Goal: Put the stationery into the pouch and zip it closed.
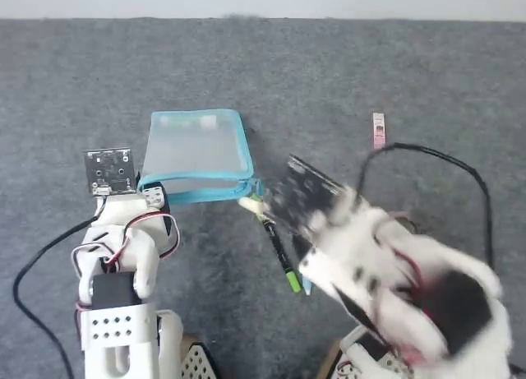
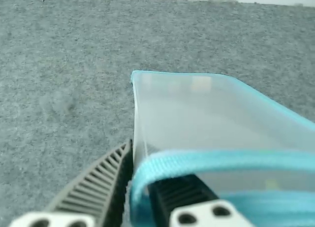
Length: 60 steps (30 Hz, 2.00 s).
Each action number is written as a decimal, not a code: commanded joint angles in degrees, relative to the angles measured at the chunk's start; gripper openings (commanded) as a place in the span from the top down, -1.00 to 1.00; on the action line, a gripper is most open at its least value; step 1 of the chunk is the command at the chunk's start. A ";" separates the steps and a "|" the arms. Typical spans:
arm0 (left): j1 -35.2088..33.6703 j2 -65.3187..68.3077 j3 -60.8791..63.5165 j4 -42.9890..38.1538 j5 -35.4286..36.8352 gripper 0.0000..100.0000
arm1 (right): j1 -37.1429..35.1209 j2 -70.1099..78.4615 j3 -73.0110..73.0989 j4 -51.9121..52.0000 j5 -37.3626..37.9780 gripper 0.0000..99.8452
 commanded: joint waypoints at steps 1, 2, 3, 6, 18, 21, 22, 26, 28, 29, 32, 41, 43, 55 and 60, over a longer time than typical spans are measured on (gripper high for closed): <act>0.70 0.35 -0.75 -2.02 0.70 0.98 | -3.56 -5.49 -2.90 2.24 -2.02 0.99; 0.70 0.35 -0.75 -2.02 0.70 0.98 | -3.65 -5.14 -2.90 2.15 -2.02 0.99; 0.70 0.35 -0.75 -2.02 0.70 0.98 | -3.65 -4.53 -2.90 2.15 -2.20 0.99; 0.70 0.35 -0.75 -2.02 0.70 0.98 | -3.82 -2.95 -3.25 1.89 -2.20 0.99; 0.62 0.35 -0.75 -2.02 0.70 0.98 | -3.56 7.43 -2.55 -8.48 -2.37 0.99; 0.62 0.35 -0.75 -2.02 0.62 0.98 | -3.56 9.01 -2.55 -11.74 -2.37 0.99; 0.62 0.35 -0.75 -2.02 0.62 0.98 | -3.56 9.01 -2.55 -12.53 -2.37 0.99; 0.62 0.35 -0.75 -2.02 0.62 0.98 | -3.82 8.92 -4.31 -13.14 -3.08 0.99; 0.70 0.35 -0.75 -2.02 0.62 0.98 | -3.82 8.92 -7.91 -9.89 -3.43 0.99; 0.70 0.35 -0.75 -2.02 0.62 0.98 | -3.91 8.84 -10.29 -7.43 -3.52 0.99; 0.70 0.35 -0.75 -2.02 0.62 0.98 | -5.14 8.84 -18.37 -0.92 -3.60 0.99; 0.70 0.35 -0.84 -2.02 0.62 0.98 | -11.03 8.92 -23.30 -3.12 -3.60 0.99; 0.70 0.35 -0.84 -2.02 0.62 0.98 | -11.38 9.10 -22.86 -5.23 -3.60 0.99; 0.62 0.35 -0.84 -2.02 0.53 0.98 | -11.21 9.54 -8.53 -20.26 -3.69 0.99; 0.70 0.35 -0.84 -2.02 0.53 0.98 | -11.03 9.54 -5.01 -22.90 -3.60 0.99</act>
